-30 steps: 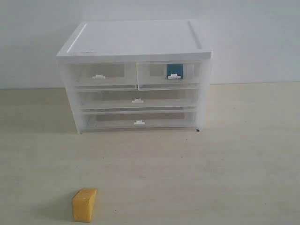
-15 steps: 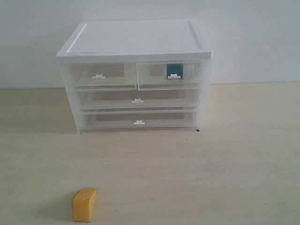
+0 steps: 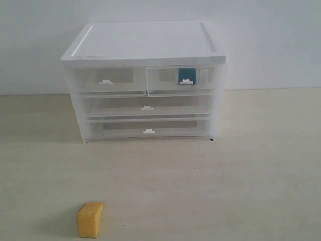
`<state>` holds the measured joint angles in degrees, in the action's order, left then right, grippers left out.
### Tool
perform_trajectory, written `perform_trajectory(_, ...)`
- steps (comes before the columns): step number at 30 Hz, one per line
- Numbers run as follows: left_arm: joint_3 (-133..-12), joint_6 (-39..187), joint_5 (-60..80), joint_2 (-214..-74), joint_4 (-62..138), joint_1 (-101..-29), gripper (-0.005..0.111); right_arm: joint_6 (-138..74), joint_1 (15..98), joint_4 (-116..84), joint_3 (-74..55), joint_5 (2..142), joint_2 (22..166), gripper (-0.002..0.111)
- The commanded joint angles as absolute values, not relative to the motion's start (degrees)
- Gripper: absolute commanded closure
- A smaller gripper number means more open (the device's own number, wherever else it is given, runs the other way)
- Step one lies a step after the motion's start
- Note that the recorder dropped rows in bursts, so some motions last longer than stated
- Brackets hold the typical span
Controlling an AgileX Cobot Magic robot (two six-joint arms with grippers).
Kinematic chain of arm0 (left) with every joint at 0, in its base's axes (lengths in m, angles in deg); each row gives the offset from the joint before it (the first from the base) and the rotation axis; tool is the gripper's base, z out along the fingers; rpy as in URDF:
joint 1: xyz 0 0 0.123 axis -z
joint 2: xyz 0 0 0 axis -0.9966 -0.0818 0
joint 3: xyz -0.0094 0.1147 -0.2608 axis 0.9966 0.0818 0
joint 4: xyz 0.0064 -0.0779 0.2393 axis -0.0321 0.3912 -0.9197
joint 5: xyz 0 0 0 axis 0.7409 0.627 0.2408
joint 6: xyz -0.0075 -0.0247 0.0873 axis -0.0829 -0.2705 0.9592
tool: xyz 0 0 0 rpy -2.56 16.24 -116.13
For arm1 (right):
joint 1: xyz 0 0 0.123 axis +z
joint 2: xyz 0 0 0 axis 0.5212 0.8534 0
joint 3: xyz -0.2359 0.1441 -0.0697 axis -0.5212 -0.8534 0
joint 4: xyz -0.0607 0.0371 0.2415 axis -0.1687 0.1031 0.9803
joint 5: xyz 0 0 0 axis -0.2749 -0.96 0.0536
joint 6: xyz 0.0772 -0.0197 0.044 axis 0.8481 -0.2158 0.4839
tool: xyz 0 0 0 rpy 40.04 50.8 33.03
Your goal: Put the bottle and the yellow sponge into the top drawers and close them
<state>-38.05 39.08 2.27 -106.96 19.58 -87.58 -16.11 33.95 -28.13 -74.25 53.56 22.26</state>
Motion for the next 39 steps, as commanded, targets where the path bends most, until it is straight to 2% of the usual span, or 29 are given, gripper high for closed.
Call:
perform_trajectory(1,-39.55,38.95,2.05,-115.11,16.88,-87.42,0.102,-16.24,33.7,-28.0,-74.47,53.67,21.94,0.108)
perform_trajectory(11,-39.84,41.52,-9.5,-129.71,16.75,-82.41,0.102,-16.24,33.7,-28.0,-74.47,53.67,21.94,0.108)
perform_trajectory(19,-41.47,52.35,-11.46,-139.01,25.54,-75.54,0.102,-16.24,33.7,-28.0,-74.47,53.67,21.94,0.108)
perform_trajectory(24,-41.47,65.14,-14.86,-144.68,37.84,-68.58,0.102,-16.24,33.7,-28.0,-74.47,53.67,21.94,0.108)
perform_trajectory(29,-41.47,83.67,-26.34,-152.69,59.54,-58.14,0.102,-16.24,33.7,-28.0,-74.47,53.67,21.94,0.108)
perform_trajectory(33,-41.47,86.38,-40.85,-160.85,64.4,-51.45,0.102,-16.24,33.7,-28.0,-74.47,53.67,21.94,0.108)
perform_trajectory(39,-42.41,78.57,-49.02,-170.83,59.06,-50.61,0.102,-16.24,33.7,-28.0,-74.47,53.67,21.94,0.108)
